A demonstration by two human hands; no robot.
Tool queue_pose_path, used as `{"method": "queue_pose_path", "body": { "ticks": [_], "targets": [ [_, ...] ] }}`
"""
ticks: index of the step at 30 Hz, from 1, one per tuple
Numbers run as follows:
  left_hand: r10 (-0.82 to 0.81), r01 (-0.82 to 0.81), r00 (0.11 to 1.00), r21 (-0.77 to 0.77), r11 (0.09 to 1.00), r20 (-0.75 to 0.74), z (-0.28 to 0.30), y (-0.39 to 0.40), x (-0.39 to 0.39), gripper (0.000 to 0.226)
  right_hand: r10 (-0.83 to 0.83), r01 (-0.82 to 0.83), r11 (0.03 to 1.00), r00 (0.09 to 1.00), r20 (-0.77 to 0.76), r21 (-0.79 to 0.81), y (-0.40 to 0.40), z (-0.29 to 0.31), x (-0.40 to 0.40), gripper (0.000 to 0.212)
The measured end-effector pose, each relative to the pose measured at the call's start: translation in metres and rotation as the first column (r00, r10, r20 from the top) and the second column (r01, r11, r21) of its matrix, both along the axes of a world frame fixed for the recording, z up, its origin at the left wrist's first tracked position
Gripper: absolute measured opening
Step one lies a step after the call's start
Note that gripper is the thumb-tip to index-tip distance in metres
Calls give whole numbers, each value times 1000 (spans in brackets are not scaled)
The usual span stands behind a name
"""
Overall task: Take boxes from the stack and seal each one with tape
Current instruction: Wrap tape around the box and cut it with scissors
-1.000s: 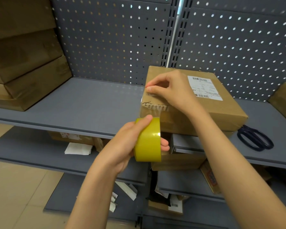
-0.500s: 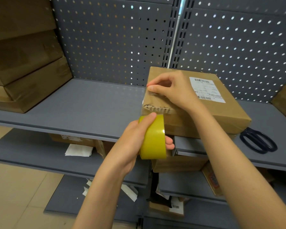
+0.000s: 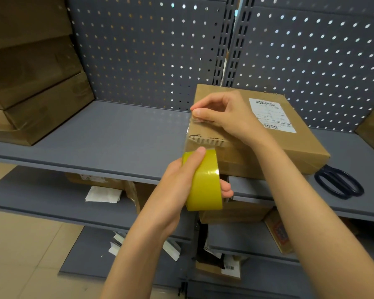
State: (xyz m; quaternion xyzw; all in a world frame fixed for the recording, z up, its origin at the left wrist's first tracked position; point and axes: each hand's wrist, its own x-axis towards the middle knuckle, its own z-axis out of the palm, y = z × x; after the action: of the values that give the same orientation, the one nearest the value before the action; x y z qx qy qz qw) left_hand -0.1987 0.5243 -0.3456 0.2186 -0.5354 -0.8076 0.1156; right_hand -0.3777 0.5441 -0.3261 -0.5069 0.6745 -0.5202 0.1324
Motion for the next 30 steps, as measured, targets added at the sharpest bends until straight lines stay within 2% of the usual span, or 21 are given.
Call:
{"method": "queue_pose_path", "body": {
  "ticks": [6,13,22,26,30],
  "targets": [
    [28,-28,999,1,1000,-39,3,3,-6,28,-51,51,999,999,17,17,-5,-2,-6,6],
    [63,-64,997,-14,998,-48,3,-1,5,25,-56,61,996,995,-86,62,-9,-5,-8,11],
    [46,-48,997,-34,998,-61,7,1,-3,24,-89,90,996,995,-43,23,-8,-6,-10,5],
    [47,-49,998,-40,998,-48,5,1,-4,23,-108,118,991,984,-145,68,-10,-7,-11,5],
    [57,-58,998,-49,997,-28,3,2,-4,22,-115,132,988,976,-185,85,-10,-7,-12,5]
  ]
}}
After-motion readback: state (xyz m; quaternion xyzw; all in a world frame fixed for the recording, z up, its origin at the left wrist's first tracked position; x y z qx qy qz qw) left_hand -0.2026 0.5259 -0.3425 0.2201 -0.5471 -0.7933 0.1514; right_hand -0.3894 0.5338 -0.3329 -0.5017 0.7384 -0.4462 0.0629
